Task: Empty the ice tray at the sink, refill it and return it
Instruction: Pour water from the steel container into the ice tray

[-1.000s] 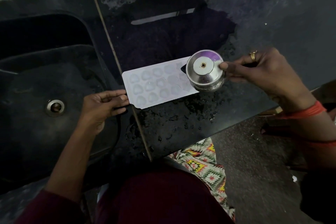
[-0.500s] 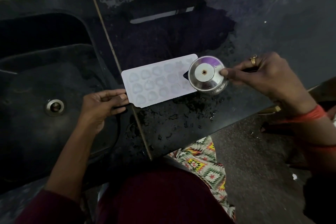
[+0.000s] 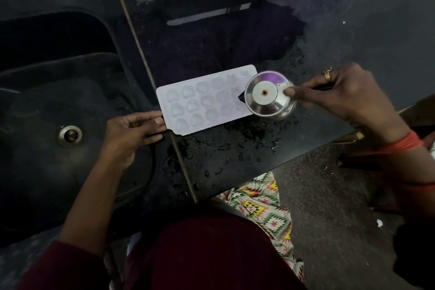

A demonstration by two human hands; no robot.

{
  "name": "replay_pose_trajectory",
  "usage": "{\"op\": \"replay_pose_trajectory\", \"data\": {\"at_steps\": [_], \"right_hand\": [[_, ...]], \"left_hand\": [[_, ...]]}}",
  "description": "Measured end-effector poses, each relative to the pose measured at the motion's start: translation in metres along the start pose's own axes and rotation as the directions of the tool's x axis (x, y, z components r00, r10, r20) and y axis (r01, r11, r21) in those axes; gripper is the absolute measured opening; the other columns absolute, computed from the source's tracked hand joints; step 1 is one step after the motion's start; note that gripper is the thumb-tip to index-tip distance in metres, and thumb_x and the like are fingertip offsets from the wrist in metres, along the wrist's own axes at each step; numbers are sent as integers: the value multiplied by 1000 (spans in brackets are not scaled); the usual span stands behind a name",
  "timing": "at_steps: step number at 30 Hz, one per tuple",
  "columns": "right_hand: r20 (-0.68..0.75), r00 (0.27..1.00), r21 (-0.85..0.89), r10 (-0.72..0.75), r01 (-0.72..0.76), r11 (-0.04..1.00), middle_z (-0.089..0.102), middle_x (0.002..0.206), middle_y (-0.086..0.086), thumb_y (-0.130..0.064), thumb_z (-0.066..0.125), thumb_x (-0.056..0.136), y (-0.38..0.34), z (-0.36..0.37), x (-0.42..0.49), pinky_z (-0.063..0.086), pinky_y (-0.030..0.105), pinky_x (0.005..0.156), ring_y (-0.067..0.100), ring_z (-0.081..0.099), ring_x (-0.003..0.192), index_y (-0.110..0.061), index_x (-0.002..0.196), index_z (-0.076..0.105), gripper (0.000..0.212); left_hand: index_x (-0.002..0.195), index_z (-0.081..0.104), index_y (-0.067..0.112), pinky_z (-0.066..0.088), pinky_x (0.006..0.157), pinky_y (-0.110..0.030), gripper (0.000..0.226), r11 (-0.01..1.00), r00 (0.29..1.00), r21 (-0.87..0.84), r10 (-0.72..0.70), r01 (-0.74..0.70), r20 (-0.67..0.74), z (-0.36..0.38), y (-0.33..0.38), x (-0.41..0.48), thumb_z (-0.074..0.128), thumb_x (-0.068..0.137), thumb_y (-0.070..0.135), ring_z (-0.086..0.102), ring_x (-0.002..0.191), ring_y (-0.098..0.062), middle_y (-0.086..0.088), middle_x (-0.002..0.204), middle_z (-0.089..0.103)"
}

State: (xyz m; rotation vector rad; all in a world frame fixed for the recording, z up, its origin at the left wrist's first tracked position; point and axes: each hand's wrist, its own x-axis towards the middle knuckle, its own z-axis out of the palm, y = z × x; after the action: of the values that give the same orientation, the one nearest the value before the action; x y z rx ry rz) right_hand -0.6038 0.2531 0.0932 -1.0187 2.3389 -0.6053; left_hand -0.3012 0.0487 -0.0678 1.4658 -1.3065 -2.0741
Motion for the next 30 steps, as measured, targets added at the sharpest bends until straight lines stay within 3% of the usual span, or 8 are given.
{"op": "replay_pose_trajectory", "data": {"at_steps": [3, 11, 18, 23, 27, 30], "right_hand": [[5, 1000, -10, 0, 0, 1000, 75, 72, -11, -57, 76, 72, 1, 0, 0, 43, 3, 55, 2, 68, 68, -33, 81, 79, 25], [-1, 1000, -34, -8, 8, 999, 73, 72, -13, -55, 77, 73, 0, 1, -1, 41, 2, 54, -6, 61, 59, -30, 81, 79, 27], [-3, 1000, -29, -1, 1, 1000, 74, 73, -12, -56, 77, 72, 1, 2, 0, 41, 2, 55, -3, 64, 66, -33, 79, 78, 24], [17, 1000, 29, 13, -13, 1000, 75, 69, -10, -61, 76, 71, 1, 0, -1, 42, 3, 58, 2, 68, 68, -33, 81, 80, 30], [10, 1000, 65, 22, -22, 998, 74, 67, -13, -64, 76, 69, -2, -2, -1, 41, -1, 58, -8, 65, 65, -37, 80, 80, 30], [8, 1000, 76, 13, -14, 997, 74, 68, -13, -65, 76, 69, -4, -5, -1, 43, 0, 59, -3, 69, 69, -38, 82, 80, 30]], "left_hand": [[101, 75, 9, 59, 64, -22, 15, 1000, 1000, 6, -1, 1, 2, -1, 1, 0, 73, 86, 7, 76, 88, -18, -8, 91, 78], [98, 75, 11, 59, 64, -21, 12, 1000, 1000, -2, -1, 1, 7, -1, 2, -2, 73, 87, 8, 76, 89, -18, -7, 91, 78], [99, 75, 11, 60, 66, -23, 13, 1000, 1000, -2, 2, -2, 8, 0, 1, -3, 73, 86, 8, 76, 90, -19, -7, 92, 78], [100, 76, 11, 60, 65, -22, 14, 1000, 1000, 0, -1, 1, 0, -1, 2, -4, 74, 85, 9, 76, 90, -19, -8, 92, 78], [100, 75, 10, 59, 64, -22, 15, 1000, 1000, -1, -2, 2, -5, 0, 2, -4, 73, 86, 7, 76, 89, -19, -7, 91, 78], [100, 75, 10, 60, 64, -22, 14, 1000, 1000, -1, -2, 2, -2, 0, 2, -5, 73, 86, 7, 76, 89, -18, -7, 91, 78]]}}
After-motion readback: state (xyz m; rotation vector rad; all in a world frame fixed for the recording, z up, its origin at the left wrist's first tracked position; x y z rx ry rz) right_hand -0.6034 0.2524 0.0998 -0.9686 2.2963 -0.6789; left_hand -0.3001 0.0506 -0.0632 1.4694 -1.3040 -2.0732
